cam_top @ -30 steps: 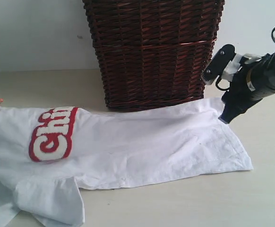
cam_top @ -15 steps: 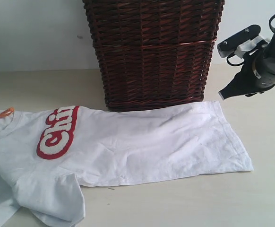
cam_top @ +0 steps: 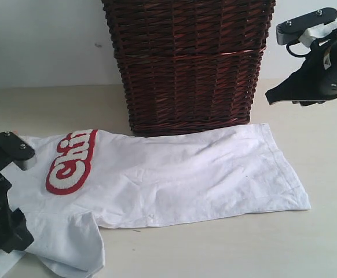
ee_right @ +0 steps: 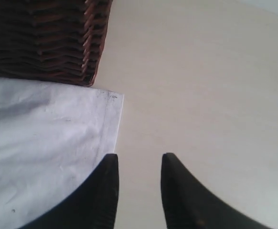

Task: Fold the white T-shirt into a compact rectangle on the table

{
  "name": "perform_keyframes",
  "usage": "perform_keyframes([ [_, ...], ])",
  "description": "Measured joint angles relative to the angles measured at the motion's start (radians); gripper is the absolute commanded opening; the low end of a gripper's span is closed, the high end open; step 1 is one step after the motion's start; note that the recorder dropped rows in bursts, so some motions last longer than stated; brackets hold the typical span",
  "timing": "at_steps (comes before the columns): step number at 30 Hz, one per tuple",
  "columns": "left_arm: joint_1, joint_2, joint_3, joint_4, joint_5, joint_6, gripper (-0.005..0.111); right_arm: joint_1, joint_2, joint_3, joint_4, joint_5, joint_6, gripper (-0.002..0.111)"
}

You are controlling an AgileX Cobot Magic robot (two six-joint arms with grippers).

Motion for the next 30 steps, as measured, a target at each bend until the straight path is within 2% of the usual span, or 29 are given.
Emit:
perform_keyframes([
  [4, -0.009, 0.0, 0.024, 0.011, -0.171, -0.006, 0.06, 0.0, -0.015, 0.0, 0.008, 0.017, -0.01, 0.03],
  [8, -0.011, 0.006, 0.025, -0.006, -0.275, -0.013, 0.045, 0.0, -0.015, 0.0, 0.02, 0.018, -0.029, 0.03],
  [14, -0.011, 0.073, 0.033, -0.025, -0.261, -0.013, 0.069, 0.0, -0.015, 0.0, 0.028, 0.018, -0.036, 0.03],
  [17, -0.011, 0.078, 0.033, -0.025, -0.257, -0.013, 0.068, 0.0, -0.015, 0.0, 0.028, 0.018, -0.036, 0.03],
  [19, -0.011, 0.078, 0.033, -0.027, -0.247, -0.013, 0.062, 0.0, -0.015, 0.0, 0.028, 0.018, -0.038, 0.03],
  [20, -0.011, 0.078, 0.033, -0.027, -0.245, -0.013, 0.054, 0.0, -0.015, 0.0, 0.03, 0.018, -0.038, 0.03],
  [22, -0.011, 0.078, 0.033, -0.027, -0.243, -0.013, 0.036, 0.0, -0.015, 0.0, 0.03, 0.018, -0.038, 0.03],
  [24, -0.011, 0.078, 0.033, -0.026, -0.243, -0.013, 0.01, 0.0, -0.015, 0.0, 0.03, 0.018, -0.038, 0.03],
  [25, -0.011, 0.078, 0.033, -0.024, -0.243, -0.013, 0.001, 0.0, -0.015, 0.0, 0.03, 0.018, -0.038, 0.03],
  [30, -0.011, 0.078, 0.033, -0.003, -0.243, 0.012, 0.001, 0.0, -0.015, 0.0, 0.03, 0.018, -0.04, 0.03],
])
